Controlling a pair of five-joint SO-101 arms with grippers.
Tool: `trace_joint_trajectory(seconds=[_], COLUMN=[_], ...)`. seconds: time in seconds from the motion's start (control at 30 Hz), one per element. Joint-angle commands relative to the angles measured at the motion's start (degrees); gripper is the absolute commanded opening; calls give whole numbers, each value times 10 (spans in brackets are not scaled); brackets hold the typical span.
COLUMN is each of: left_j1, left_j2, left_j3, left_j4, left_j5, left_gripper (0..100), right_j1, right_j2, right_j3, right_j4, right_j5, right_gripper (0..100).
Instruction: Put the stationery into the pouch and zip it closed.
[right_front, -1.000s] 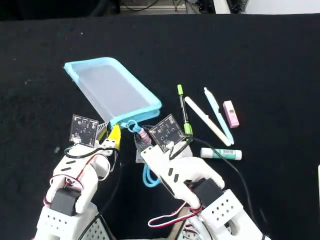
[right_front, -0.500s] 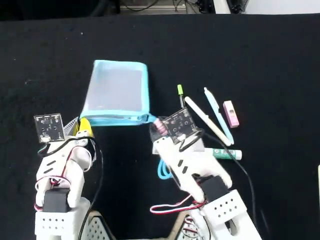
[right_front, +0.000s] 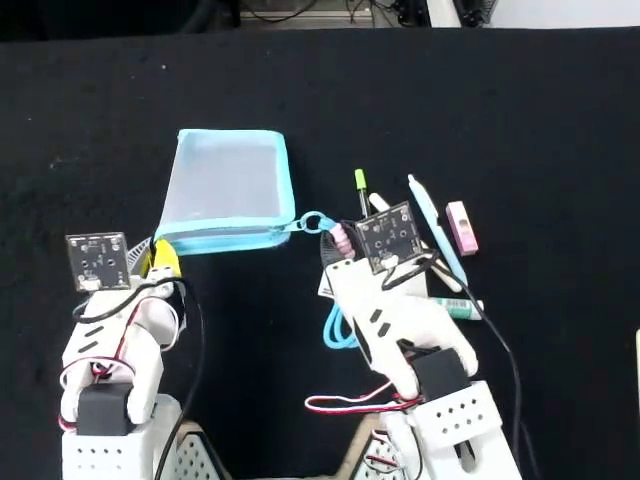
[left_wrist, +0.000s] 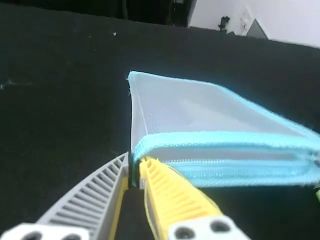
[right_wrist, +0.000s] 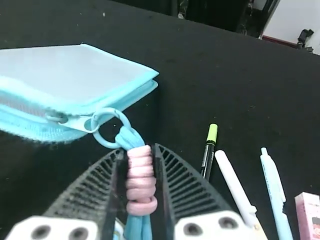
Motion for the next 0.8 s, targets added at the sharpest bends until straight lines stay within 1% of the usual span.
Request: trace_joint_trajectory(seconds=[0.0,0.07,0.13,0.27,0.37,0.5,0.6,0.77], left_j1=[7,14,17,17,17,36,43,44], left_j2=[0,1,1,1,1,1,1,1], left_j3=[-44,-41,-33,-17,12,63,83,94], left_j4=[3,3,3,-9,-46,-99,-127,-131], left_j5=[-40,-37,-37,-40,-47,-94,-100,-100], left_gripper=[61,123,164,166,166,166,166,166], right_j1=[4,4,4,4,4,4,4,4], right_j2=[-18,-18,-18,-18,-18,-18,-18,-18], right_j3=[-33,-33,-32,-31,-31,-31,-31,-31], right_j4=[0,0,1,2,2,2,2,2], right_j5=[-7,-7,-7,-7,-7,-7,-7,-7], right_gripper=[11,11,11,11,11,11,11,11])
